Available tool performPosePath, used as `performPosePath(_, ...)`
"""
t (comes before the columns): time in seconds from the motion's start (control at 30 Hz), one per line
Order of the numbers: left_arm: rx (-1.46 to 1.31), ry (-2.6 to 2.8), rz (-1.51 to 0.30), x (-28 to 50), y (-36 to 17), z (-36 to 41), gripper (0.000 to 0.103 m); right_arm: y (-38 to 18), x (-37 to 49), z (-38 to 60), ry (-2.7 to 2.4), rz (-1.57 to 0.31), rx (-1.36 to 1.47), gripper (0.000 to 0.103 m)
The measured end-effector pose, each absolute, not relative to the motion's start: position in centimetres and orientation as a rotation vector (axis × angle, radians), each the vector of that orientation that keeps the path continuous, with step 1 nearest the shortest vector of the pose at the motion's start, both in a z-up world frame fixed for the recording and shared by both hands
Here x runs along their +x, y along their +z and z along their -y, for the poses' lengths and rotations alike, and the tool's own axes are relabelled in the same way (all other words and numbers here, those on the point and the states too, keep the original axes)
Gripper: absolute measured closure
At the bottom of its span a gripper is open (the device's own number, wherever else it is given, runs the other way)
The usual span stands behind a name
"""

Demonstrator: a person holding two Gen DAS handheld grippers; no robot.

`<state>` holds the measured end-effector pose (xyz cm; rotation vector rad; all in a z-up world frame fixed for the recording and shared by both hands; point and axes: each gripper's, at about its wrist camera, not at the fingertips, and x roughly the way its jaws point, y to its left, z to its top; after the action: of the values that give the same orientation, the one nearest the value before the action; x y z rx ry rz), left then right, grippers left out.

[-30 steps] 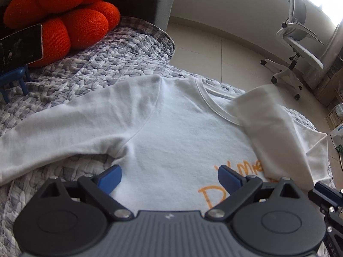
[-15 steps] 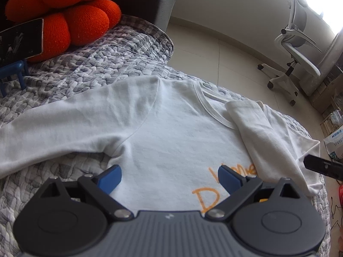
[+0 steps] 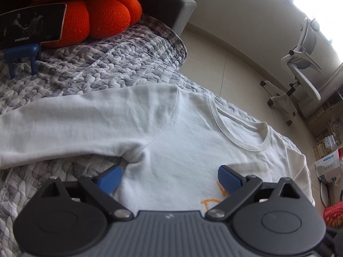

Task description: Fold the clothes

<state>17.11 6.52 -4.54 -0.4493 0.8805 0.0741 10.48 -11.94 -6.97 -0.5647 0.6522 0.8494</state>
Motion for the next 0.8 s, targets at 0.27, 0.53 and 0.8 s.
performPosePath(0.27, -0.477, 0.05, -0.881, 16.7, -4.5, -6.7, 0.006, -6.4, 8.1, 13.8, 0.91, -0.64, -0.458, 0.055)
performPosePath(0.53, -0.457, -0.031, -0.916, 16.3, -4.8, -5.9, 0.006, -7.0, 6.0, 13.3, 0.974, -0.734, -0.567, 0.055)
performPosePath(0.8, -0.441, -0.192, -0.988, 16.0, -5.6, -2.7, 0.012, -5.0, 13.3, 16.1, 0.661, -0.646, -0.31, 0.051)
